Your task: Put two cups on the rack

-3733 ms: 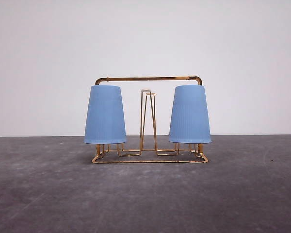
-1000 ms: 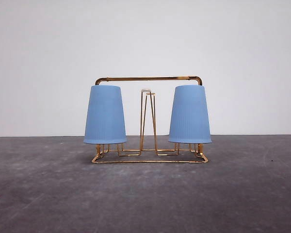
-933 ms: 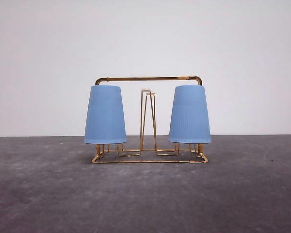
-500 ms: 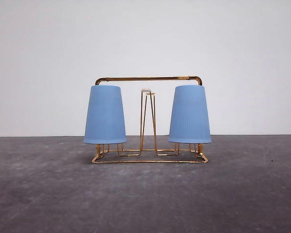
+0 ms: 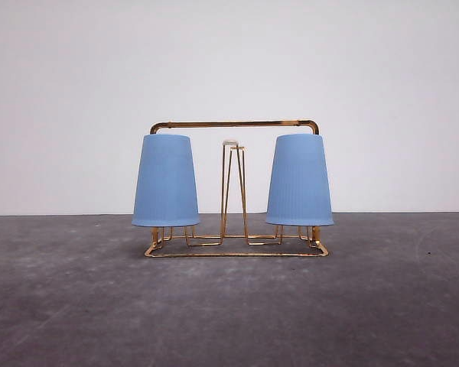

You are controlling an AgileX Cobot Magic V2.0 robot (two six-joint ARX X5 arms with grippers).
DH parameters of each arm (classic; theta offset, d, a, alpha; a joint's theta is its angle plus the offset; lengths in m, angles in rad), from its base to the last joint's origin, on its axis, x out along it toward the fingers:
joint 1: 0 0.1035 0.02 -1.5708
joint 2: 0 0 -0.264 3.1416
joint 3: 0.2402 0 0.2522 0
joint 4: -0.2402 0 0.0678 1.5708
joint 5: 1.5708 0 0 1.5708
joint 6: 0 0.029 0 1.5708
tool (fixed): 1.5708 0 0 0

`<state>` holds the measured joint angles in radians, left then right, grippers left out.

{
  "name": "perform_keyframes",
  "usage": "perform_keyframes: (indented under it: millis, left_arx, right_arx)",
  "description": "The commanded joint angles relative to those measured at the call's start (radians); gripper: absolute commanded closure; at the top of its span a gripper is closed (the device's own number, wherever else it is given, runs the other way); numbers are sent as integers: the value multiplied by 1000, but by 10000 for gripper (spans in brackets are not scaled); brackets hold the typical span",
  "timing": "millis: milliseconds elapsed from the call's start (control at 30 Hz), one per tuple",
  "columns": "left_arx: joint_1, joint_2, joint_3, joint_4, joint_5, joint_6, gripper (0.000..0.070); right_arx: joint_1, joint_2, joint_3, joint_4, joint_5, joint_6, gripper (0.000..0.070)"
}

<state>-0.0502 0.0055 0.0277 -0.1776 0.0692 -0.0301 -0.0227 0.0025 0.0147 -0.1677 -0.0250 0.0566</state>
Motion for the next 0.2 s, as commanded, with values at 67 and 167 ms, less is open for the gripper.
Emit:
perform_keyframes:
  millis: [67,167]
  left_arx:
    - [-1,-1,-15,-2,1,-4,700]
    - [-1,-1,-15,-2,1,-4,700]
  right_arx:
    - [0,1,-3,10,0,10,664]
    - [0,1,-3,10,0,10,664]
